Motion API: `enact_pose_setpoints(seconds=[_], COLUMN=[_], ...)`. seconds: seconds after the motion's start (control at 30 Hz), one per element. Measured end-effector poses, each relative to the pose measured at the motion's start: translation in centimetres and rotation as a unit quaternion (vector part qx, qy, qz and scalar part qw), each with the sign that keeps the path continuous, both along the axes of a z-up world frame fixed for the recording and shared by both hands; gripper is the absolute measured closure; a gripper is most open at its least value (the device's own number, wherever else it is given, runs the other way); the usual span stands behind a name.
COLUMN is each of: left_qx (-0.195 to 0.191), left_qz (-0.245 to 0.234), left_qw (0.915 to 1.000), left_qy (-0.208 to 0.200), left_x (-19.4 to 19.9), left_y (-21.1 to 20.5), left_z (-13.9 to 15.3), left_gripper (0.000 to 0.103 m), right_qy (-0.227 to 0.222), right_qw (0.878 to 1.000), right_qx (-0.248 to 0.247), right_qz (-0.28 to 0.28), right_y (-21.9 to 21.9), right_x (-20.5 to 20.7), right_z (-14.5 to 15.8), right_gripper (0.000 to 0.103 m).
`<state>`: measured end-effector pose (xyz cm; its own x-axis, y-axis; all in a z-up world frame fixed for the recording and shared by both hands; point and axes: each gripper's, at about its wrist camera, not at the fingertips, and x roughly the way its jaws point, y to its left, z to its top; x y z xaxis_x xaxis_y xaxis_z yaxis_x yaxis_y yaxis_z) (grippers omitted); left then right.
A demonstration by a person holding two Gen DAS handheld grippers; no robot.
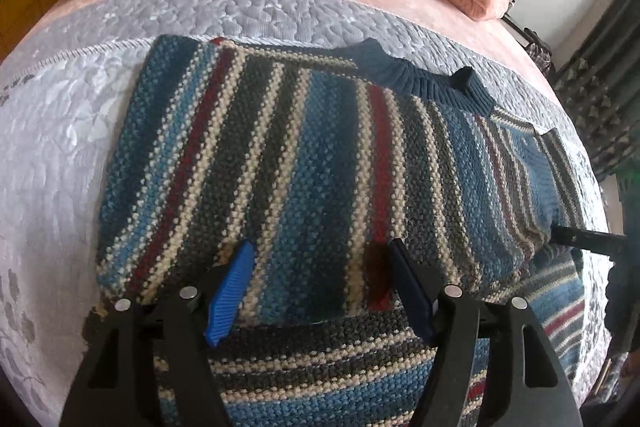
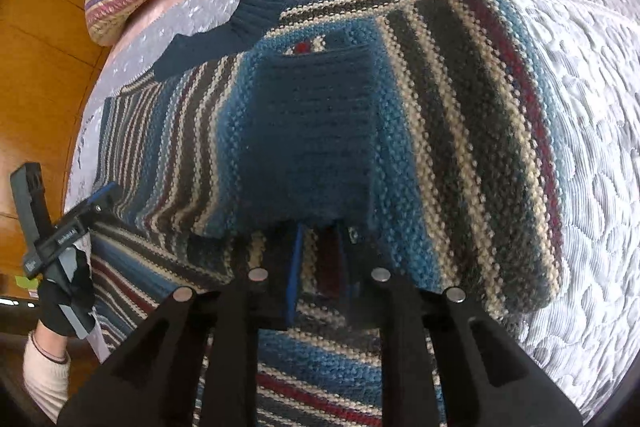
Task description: Fold small clothes
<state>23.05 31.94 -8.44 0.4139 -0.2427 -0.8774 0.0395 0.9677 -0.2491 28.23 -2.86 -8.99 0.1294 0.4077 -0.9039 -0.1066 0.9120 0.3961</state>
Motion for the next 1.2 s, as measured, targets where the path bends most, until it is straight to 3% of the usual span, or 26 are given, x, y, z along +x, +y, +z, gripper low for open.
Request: enact_pose_setpoints(seconds=[0.17,0.27,0.4,0.53,0.67,0.83,1.0,1.2], left_qx=[-0.002,0.022,0.020,0.060,0.040,0.005,-0.004,0.025], left_qz=[0.024,0.023,0.015,0.036,0.080,0.112,0.109,0.109], left_qw=[0.9995,0.9985,0.9963,0.9876,0.9734,0.9585,0.9545,0.9528], left_qy=[0.019,0.044,0.083,0.140,0.211,0.262,0.277,0.282], left_x=[-1.1,-3.1,-8.0,-14.4,-19.7,-24.5,-26.9,-28.0], left_y=[0.5,0.5,1.3,3.0,4.5,5.1,4.3,4.0], left_z=[1.5,2.8,4.0,4.4,3.4,2.4,0.9,-0.1], left_gripper=[0.033,0.033,0.033,0.033,0.033,0.033,0.033,0.033], right_qy=[-0.011,-0.017,-0.012,0.006,0.050,0.115,0.158,0.185], right_qw=[1.000,1.000,1.000,1.000,0.999,0.993,0.987,0.982], right_qx=[0.006,0.004,0.003,0.001,-0.013,-0.001,0.014,0.005], right_qz=[0.004,0.014,0.017,0.012,0.015,0.001,-0.008,-0.023], right_y=[-1.5,-2.5,-4.0,-5.1,-5.4,-5.7,-5.8,-5.5], right_x=[-1.6,-3.5,-7.1,-12.6,-20.1,-27.1,-31.1,-32.4], right_z=[2.9,5.7,8.5,10.1,9.5,7.7,5.9,3.6], right_gripper=[0.081,0.074,0.065,0.058,0.057,0.057,0.057,0.057])
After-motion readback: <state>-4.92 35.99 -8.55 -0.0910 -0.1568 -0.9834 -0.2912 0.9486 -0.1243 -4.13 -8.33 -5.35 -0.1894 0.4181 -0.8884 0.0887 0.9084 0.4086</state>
